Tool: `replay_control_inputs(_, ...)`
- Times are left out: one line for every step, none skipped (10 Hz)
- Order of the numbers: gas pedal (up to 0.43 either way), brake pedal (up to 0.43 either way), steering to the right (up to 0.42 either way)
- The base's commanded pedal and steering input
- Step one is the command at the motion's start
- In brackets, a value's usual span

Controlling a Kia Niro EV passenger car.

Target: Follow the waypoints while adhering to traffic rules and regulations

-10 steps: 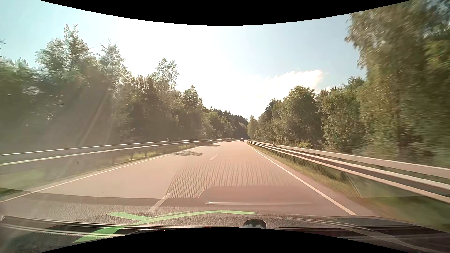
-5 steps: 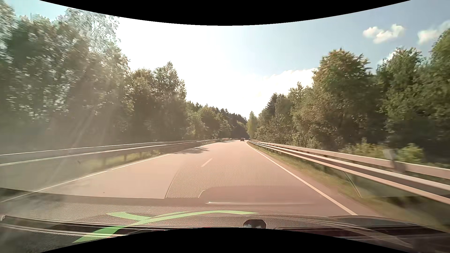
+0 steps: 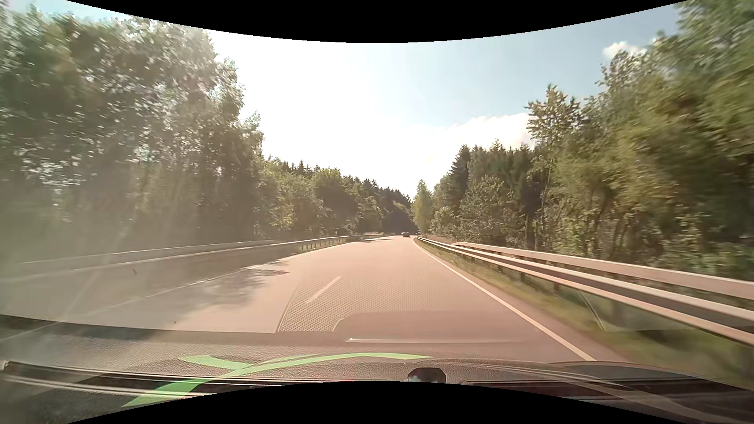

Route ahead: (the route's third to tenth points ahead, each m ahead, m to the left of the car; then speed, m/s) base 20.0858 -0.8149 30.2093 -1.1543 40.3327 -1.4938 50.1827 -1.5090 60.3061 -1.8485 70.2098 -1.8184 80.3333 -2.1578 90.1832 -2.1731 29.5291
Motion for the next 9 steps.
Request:
replay_control_inputs(0.197,0.0,0.002)
replay_control_inputs(0.209,0.0,0.002)
replay_control_inputs(0.209,0.0,0.002)
replay_control_inputs(0.209,0.0,0.003)
replay_control_inputs(0.209,0.0,0.002)
replay_control_inputs(0.209,0.0,0.003)
replay_control_inputs(0.209,0.0,0.002)
replay_control_inputs(0.228,0.0,0.002)
replay_control_inputs(0.24,0.0,0.002)
